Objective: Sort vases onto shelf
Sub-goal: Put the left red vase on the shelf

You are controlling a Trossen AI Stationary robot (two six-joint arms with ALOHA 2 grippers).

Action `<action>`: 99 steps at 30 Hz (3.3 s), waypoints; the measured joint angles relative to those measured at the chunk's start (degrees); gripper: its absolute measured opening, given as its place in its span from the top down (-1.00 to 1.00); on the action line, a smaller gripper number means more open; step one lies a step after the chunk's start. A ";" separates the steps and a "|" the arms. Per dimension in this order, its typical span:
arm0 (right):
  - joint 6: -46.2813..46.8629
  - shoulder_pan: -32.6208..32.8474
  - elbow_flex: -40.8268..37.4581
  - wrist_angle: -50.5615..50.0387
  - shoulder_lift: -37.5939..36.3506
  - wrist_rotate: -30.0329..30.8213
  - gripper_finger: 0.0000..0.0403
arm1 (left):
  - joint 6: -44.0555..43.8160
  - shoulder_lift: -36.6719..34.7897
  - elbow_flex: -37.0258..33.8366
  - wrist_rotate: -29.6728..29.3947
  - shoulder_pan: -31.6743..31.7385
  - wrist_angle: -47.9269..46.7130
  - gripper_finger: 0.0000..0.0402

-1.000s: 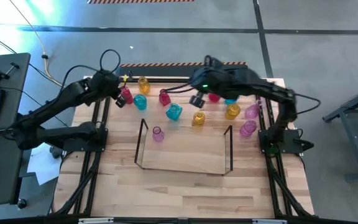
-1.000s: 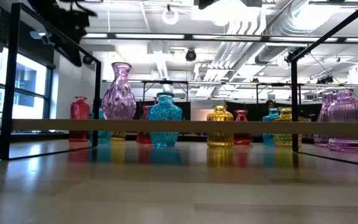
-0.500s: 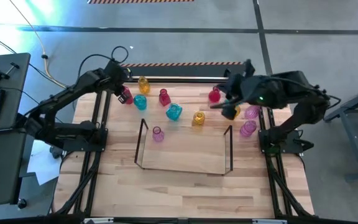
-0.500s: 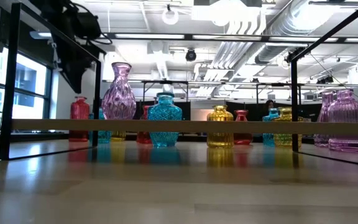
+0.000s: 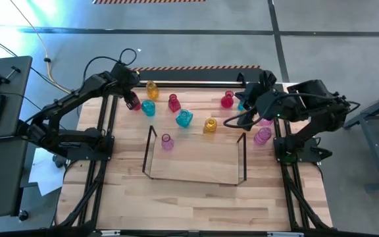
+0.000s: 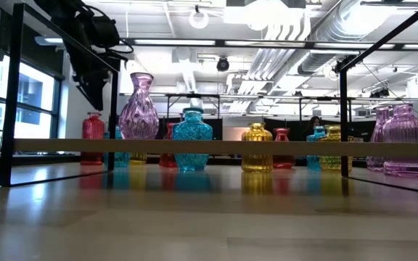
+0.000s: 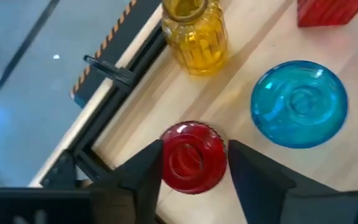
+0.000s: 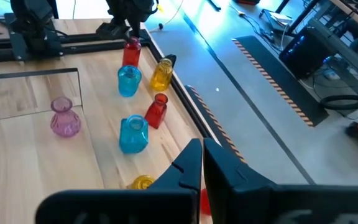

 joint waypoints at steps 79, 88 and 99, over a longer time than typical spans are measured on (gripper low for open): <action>-0.07 0.00 -0.07 0.17 0.07 0.91 1.00 | -5.61 5.25 0.24 2.79 -0.35 0.67 -0.06; 0.10 1.19 -0.09 0.42 0.56 1.06 1.00 | -5.61 6.75 0.35 2.61 -0.35 1.26 -0.04; 0.05 1.49 -0.09 0.59 1.32 1.02 1.00 | -6.13 6.43 0.18 1.07 -0.35 -1.23 0.62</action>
